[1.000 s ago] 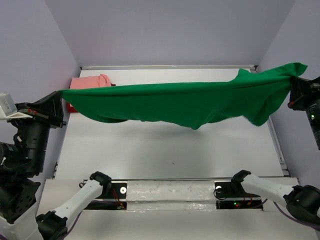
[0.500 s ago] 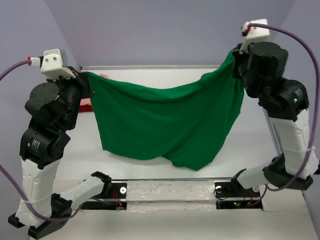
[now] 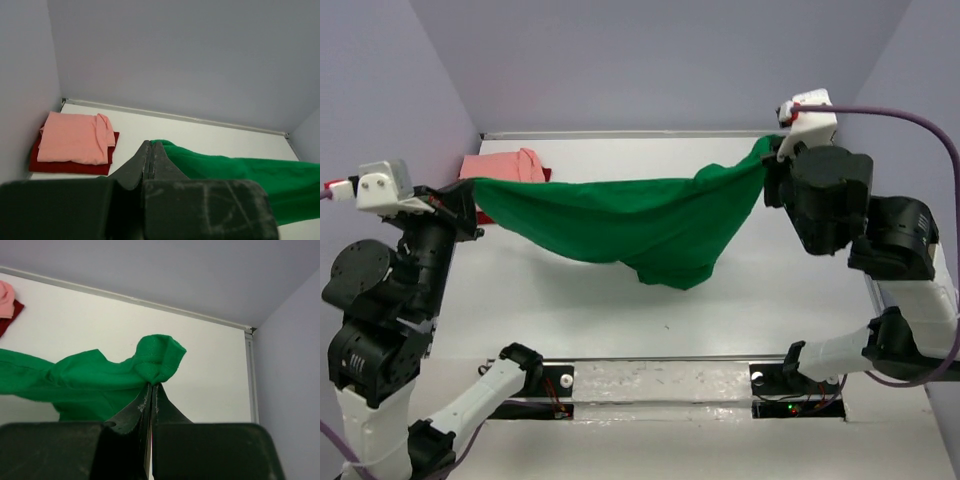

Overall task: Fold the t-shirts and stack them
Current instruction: Flatten the tshirt out

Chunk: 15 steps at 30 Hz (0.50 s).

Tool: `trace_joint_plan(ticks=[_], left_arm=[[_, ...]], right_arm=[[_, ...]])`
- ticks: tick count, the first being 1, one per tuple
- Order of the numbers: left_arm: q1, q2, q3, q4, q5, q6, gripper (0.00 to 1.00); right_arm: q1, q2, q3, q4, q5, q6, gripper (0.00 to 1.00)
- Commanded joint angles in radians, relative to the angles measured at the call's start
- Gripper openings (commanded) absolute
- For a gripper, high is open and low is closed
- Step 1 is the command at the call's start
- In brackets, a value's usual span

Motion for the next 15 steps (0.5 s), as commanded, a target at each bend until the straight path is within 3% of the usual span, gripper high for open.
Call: trace_joint_plan(ticks=[1, 5, 9, 13, 14, 15], left_arm=[[0.006, -0.016, -0.024, 0.041, 0.012, -0.006, 0.00], [0.005, 0.014, 0.031, 0.038, -0.006, 0.014, 0.00], [0.005, 0.077, 0.101, 0.036, -0.014, 0.023, 0.00], [0.005, 0.138, 0.129, 0.044, -0.030, 0.041, 0.00], [0.005, 0.152, 0.129, 0.054, -0.032, 0.043, 0.00], [0.005, 0.155, 0.120, 0.064, -0.023, 0.041, 0.00]], right_arm=[[0.114, -0.072, -0.050, -0.113, 0.160, 0.201, 0.00], [0.183, 0.006, 0.105, -0.325, 0.243, 0.317, 0.00], [0.183, 0.028, 0.168, -0.251, 0.327, 0.213, 0.00], [0.183, -0.122, -0.118, 0.418, 0.385, -0.314, 0.00], [0.171, -0.193, -0.251, 0.827, 0.381, -0.599, 0.00], [0.142, -0.213, -0.296, 1.076, 0.347, -0.774, 0.00]])
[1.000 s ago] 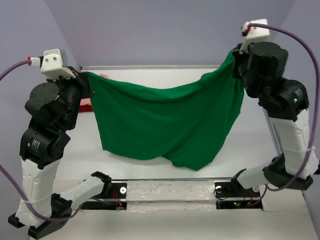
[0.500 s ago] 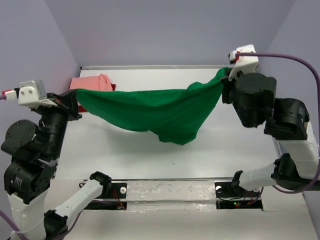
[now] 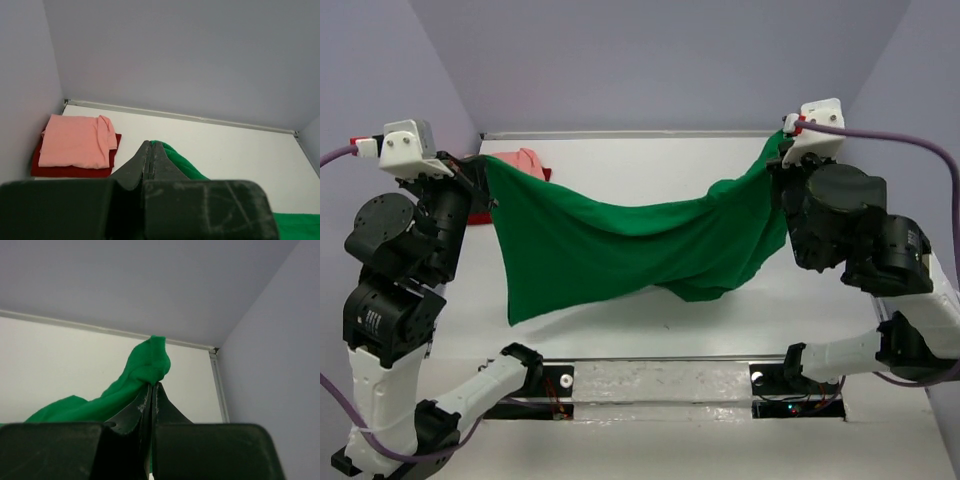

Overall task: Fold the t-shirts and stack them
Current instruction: Flatten the tshirt out

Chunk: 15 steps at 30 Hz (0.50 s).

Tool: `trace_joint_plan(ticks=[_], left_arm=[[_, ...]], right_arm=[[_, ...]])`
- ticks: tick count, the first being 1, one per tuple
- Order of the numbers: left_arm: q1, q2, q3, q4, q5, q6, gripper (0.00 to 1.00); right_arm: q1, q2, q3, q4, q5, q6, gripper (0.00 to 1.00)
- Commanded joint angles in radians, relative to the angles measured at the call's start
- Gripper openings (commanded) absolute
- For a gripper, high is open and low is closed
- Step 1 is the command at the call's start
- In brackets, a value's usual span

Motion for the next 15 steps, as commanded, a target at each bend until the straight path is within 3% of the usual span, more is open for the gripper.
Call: trace_joint_plan(ticks=[1, 6, 8, 9, 10, 12, 15], left_arm=[[0.003, 0.043, 0.020, 0.078, -0.013, 0.025, 0.00], [0.000, 0.073, -0.020, 0.104, 0.014, 0.018, 0.00], [0.000, 0.069, -0.029, 0.120, 0.016, 0.011, 0.00], [0.000, 0.066, -0.035, 0.123, 0.016, 0.010, 0.00], [0.000, 0.064, -0.040, 0.123, 0.010, 0.008, 0.00], [-0.001, 0.061, -0.044, 0.123, -0.004, 0.014, 0.00], [-0.004, 0.075, -0.032, 0.107, -0.007, 0.017, 0.00]], right_arm=[[-0.030, -0.155, -0.206, 0.943, 0.040, -0.686, 0.00], [-0.088, -0.051, -0.214, 0.937, -0.050, -0.679, 0.00], [-0.251, -0.012, -0.194, 0.620, -0.148, -0.427, 0.00], [-0.372, 0.067, -0.059, 0.358, -0.466, -0.057, 0.00], [-0.471, 0.092, -0.070, 0.145, -0.589, 0.014, 0.00], [-0.555, 0.036, -0.326, 0.301, -0.655, -0.014, 0.00], [-0.661, 0.015, -0.360, 0.299, -0.744, 0.025, 0.00]])
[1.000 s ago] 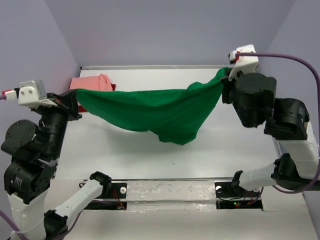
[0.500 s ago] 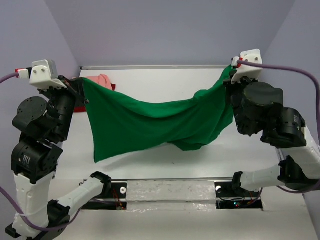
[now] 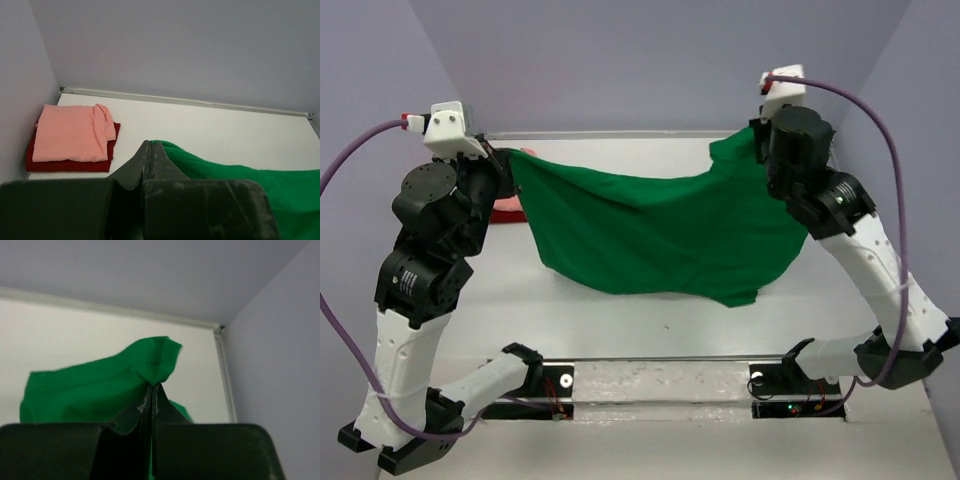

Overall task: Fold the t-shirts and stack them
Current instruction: Flatten the tshirt out

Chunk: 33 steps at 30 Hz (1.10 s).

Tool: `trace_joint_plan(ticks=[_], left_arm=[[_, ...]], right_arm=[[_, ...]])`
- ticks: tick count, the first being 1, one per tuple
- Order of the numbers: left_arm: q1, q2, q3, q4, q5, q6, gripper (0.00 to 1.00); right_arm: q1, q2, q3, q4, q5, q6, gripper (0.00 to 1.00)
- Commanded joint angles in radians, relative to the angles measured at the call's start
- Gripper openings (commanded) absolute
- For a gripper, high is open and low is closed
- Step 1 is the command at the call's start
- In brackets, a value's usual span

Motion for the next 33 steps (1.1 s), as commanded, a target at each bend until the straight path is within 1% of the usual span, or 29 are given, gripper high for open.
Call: trace_joint_plan(ticks=[1, 4, 5, 7, 9, 10, 12, 13, 15, 16, 17, 19, 20, 22, 23, 24, 25, 26, 27, 28, 30, 32, 33], left_arm=[[-0.004, 0.006, 0.020, 0.059, -0.024, 0.014, 0.00], [-0.008, 0.020, -0.003, 0.055, -0.034, 0.016, 0.00], [-0.011, 0.029, -0.005, 0.053, -0.043, 0.014, 0.00], [-0.014, 0.045, -0.002, 0.026, -0.069, 0.014, 0.00], [-0.020, 0.060, -0.013, 0.016, -0.096, 0.019, 0.00], [-0.026, 0.065, -0.020, 0.006, -0.123, 0.019, 0.00], [-0.037, 0.060, -0.031, 0.005, -0.142, 0.024, 0.00], [-0.062, 0.056, -0.036, 0.007, -0.164, 0.022, 0.00], [-0.098, 0.055, -0.020, -0.005, -0.201, 0.022, 0.00], [-0.141, 0.057, 0.000, -0.013, -0.243, 0.021, 0.00], [-0.165, 0.060, 0.010, -0.030, -0.264, 0.016, 0.00], [-0.216, 0.063, 0.030, -0.045, -0.330, 0.005, 0.00], [-0.269, 0.062, 0.033, -0.057, -0.350, 0.001, 0.00], [-0.319, 0.062, 0.033, -0.076, -0.416, -0.027, 0.00], [-0.371, 0.065, 0.032, -0.086, -0.439, -0.053, 0.00], [-0.398, 0.071, 0.032, -0.094, -0.462, -0.065, 0.00], [-0.431, 0.072, 0.030, -0.102, -0.484, -0.080, 0.00], [-0.505, 0.077, 0.026, -0.114, -0.537, -0.109, 0.00], [-0.546, 0.081, 0.027, -0.123, -0.569, -0.130, 0.00], [-0.585, 0.089, 0.033, -0.137, -0.637, -0.146, 0.00], [-0.676, 0.124, 0.050, -0.184, -0.691, -0.195, 0.00], [-0.711, 0.147, 0.072, -0.205, -0.725, -0.203, 0.00], [-0.722, 0.164, 0.078, -0.202, -0.728, -0.203, 0.00]], right_arm=[[-0.144, -0.003, -0.094, -0.145, -0.257, 0.167, 0.00], [-0.204, -0.007, -0.093, -0.177, -0.234, 0.196, 0.00], [-0.204, 0.002, -0.076, -0.191, -0.206, 0.197, 0.00], [-0.204, -0.023, -0.102, -0.193, -0.125, 0.184, 0.00], [-0.204, -0.050, -0.114, -0.194, -0.088, 0.179, 0.00], [-0.204, -0.067, -0.119, -0.199, -0.047, 0.170, 0.00], [-0.204, -0.128, -0.138, -0.190, -0.015, 0.150, 0.00], [-0.204, -0.148, -0.142, -0.187, 0.005, 0.135, 0.00], [-0.146, -0.173, -0.136, -0.211, 0.054, 0.127, 0.00], [-0.118, -0.176, -0.117, -0.251, 0.126, 0.115, 0.00], [-0.070, -0.181, -0.108, -0.262, 0.165, 0.108, 0.00], [-0.046, -0.204, -0.059, -0.295, 0.216, 0.093, 0.00], [-0.034, -0.214, -0.048, -0.294, 0.240, 0.081, 0.00], [0.009, -0.239, -0.022, -0.295, 0.291, 0.047, 0.00], [0.027, -0.242, -0.014, -0.309, 0.306, 0.049, 0.00], [0.041, -0.239, -0.013, -0.323, 0.359, 0.047, 0.00], [0.061, -0.242, -0.014, -0.328, 0.360, 0.041, 0.00], [0.072, -0.251, 0.007, -0.381, 0.345, 0.085, 0.00], [0.072, -0.259, 0.018, -0.404, 0.332, 0.105, 0.00], [0.072, -0.261, 0.030, -0.448, 0.338, 0.137, 0.00], [0.072, -0.285, 0.033, -0.461, 0.325, 0.148, 0.00], [0.072, -0.308, 0.010, -0.449, 0.322, 0.139, 0.00], [0.072, -0.334, -0.032, -0.423, 0.337, 0.119, 0.00]])
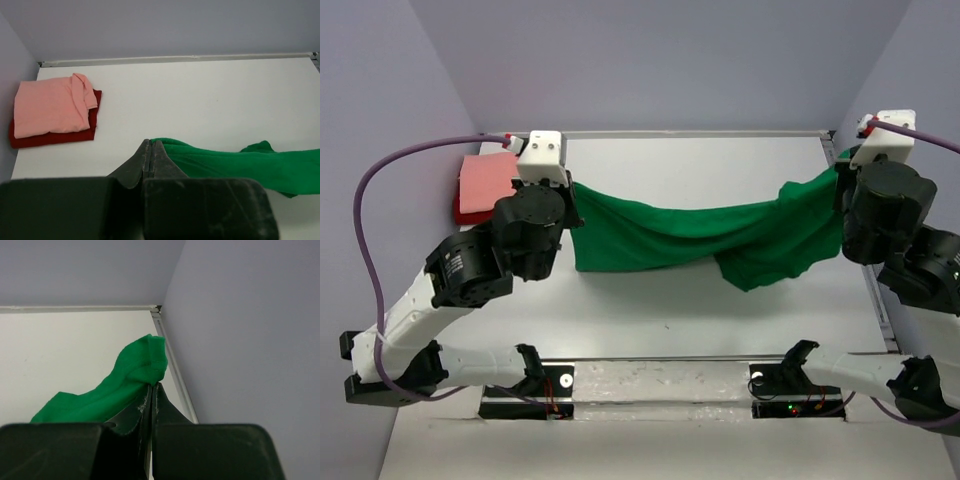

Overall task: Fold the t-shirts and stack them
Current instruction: Flatten the tshirt out

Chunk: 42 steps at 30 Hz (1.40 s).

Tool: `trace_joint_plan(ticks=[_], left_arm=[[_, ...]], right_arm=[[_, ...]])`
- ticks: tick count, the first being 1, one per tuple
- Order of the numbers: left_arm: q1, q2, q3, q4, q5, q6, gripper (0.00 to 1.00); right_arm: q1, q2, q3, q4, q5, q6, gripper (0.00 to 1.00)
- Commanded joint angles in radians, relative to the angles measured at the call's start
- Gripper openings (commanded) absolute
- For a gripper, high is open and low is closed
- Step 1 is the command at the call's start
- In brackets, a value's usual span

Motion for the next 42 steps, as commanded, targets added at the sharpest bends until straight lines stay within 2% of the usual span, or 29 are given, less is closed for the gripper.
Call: trace_joint_plan(ticks=[1, 5, 7, 8, 10, 14, 15, 20, 25, 29, 34, 38, 42], left_arm=[[-0.060, 0.051, 0.067, -0.015, -0.150, -0.074, 0.00], [-0.033, 0.022, 0.037, 0.161, -0.066, 0.023, 0.00], [0.017, 0.048, 0.053, 0.161, 0.003, 0.029, 0.00], [0.065, 0.059, 0.054, 0.164, 0.019, 0.043, 0.00], [0.093, 0.068, 0.032, 0.190, 0.033, 0.055, 0.00], [0.286, 0.051, -0.044, 0.284, 0.254, 0.084, 0.00], [0.365, 0.053, -0.052, 0.295, 0.290, 0.090, 0.00], [0.514, 0.079, -0.080, 0.335, 0.441, 0.140, 0.00], [0.594, 0.131, -0.101, 0.382, 0.528, 0.160, 0.00], [0.705, 0.192, -0.068, 0.385, 0.617, 0.152, 0.00], [0.766, 0.257, -0.031, 0.398, 0.659, 0.146, 0.00], [0.832, 0.321, 0.008, 0.387, 0.734, 0.129, 0.00], [0.864, 0.396, 0.029, 0.396, 0.754, 0.126, 0.00]], right_arm=[[0.006, -0.074, -0.027, 0.014, 0.039, -0.004, 0.00], [0.006, -0.059, -0.056, 0.063, 0.006, -0.023, 0.00], [0.006, -0.030, -0.076, 0.098, -0.005, -0.040, 0.00], [0.006, -0.024, -0.090, 0.130, -0.010, -0.058, 0.00], [0.006, 0.007, -0.090, 0.135, -0.045, -0.057, 0.00], [0.006, 0.102, -0.066, 0.146, -0.096, -0.034, 0.00], [-0.006, 0.119, -0.056, 0.146, -0.114, -0.031, 0.00], [-0.107, 0.185, -0.047, 0.164, -0.247, 0.000, 0.00], [-0.164, 0.283, -0.010, 0.163, -0.289, 0.006, 0.00], [-0.206, 0.362, 0.069, 0.152, -0.330, 0.005, 0.00], [-0.265, 0.462, 0.142, 0.138, -0.361, 0.011, 0.00], [-0.360, 0.508, 0.174, 0.135, -0.441, 0.034, 0.00], [-0.416, 0.626, 0.279, 0.106, -0.514, 0.046, 0.00]])
